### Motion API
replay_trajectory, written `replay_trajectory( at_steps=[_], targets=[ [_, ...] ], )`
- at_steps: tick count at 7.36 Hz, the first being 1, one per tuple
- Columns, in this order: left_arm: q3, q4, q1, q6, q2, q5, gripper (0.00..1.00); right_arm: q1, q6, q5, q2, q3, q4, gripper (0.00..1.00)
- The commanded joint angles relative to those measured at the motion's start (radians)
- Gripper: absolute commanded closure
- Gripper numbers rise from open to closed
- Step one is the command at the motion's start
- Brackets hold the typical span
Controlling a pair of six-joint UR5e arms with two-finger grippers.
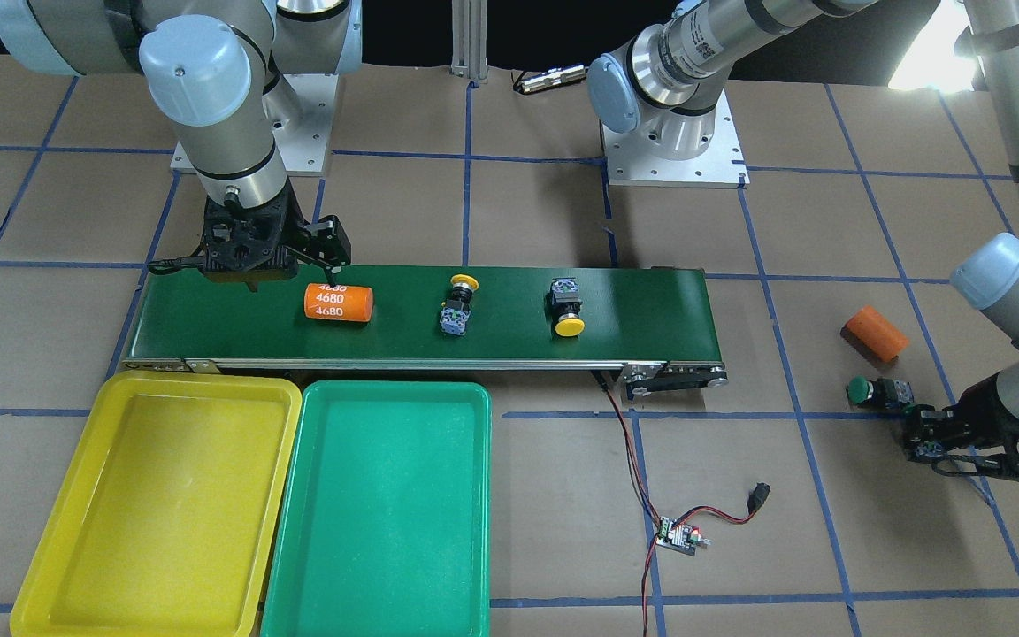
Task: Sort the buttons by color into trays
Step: 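Grasp a green-capped button with the left gripper, then place the green-capped button on the conveyor with the left gripper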
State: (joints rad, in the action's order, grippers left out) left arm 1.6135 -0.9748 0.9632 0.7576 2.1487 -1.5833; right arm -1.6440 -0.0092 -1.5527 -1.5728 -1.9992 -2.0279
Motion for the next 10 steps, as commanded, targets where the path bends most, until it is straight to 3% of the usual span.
replay_trajectory(
  at_steps=[1,3,5,8,10],
  targets=[
    [0.014,-0.069,0.079,-0.146,-0.106,-0.036,0.96,0.001,0.0,-0.001,0.0,0.0,0.0,0.0],
    [0.061,-0.233,0.269,-0.428,-0.255,-0.027,0.96,0.001,0.0,-0.004,0.0,0.0,0.0,0.0],
    [0.21,-0.225,0.456,-0.643,-0.375,-0.023,0.96,0.0,0.0,-0.004,0.0,0.0,0.0,0.0],
    [0.379,-0.214,0.542,-0.723,-0.519,0.029,0.96,0.0,-0.001,-0.004,-0.001,0.0,0.0,0.0],
    [0.402,-0.177,0.558,-0.747,-0.494,0.045,0.95,0.0,-0.001,-0.004,-0.001,0.0,-0.002,0.0]
  ],
)
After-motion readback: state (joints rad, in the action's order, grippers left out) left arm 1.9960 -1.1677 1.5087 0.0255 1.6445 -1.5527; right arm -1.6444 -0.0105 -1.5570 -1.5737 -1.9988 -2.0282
